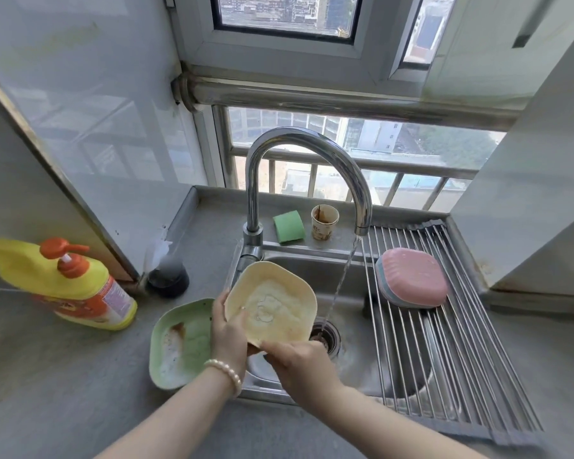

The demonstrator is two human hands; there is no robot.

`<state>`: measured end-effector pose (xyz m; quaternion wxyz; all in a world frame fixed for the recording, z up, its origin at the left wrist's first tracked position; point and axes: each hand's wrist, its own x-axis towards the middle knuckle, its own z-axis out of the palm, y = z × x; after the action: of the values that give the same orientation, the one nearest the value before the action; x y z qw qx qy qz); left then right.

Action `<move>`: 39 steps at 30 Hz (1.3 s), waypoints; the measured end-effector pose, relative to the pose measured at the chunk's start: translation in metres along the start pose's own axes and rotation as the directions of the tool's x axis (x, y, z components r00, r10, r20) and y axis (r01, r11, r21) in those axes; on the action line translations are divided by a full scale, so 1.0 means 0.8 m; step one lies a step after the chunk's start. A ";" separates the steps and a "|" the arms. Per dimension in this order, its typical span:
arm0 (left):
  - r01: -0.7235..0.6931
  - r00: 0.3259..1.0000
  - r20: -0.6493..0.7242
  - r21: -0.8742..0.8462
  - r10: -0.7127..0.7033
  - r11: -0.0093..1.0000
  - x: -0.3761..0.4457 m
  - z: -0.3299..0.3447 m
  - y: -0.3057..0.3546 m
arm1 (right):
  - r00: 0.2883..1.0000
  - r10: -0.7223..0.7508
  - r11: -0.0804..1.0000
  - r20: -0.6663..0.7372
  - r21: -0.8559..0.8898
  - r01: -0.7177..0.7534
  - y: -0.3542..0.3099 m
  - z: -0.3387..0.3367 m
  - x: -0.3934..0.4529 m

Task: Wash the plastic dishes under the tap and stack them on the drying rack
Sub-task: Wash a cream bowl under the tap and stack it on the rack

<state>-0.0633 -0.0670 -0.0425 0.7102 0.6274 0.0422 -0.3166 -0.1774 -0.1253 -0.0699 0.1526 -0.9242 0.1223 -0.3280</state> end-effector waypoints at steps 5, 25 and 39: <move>-0.081 0.994 0.096 0.344 0.051 0.935 0.020 -0.007 0.027 | 0.937 -0.091 0.980 0.338 -0.135 0.144 0.060 -0.017 -0.007; 0.234 0.941 0.233 0.070 -0.245 0.970 -0.014 0.010 0.021 | 0.968 0.024 0.944 0.250 -0.324 0.060 0.028 -0.022 0.023; -0.013 0.999 0.042 0.286 0.000 0.958 0.009 0.005 0.039 | 0.907 0.184 0.867 0.378 -0.498 0.031 0.048 -0.033 0.017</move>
<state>-0.0434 -0.0731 -0.0182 0.6137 0.7170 -0.0209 -0.3300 -0.1886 -0.1707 -0.0567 -0.0525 -0.9746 0.2041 -0.0762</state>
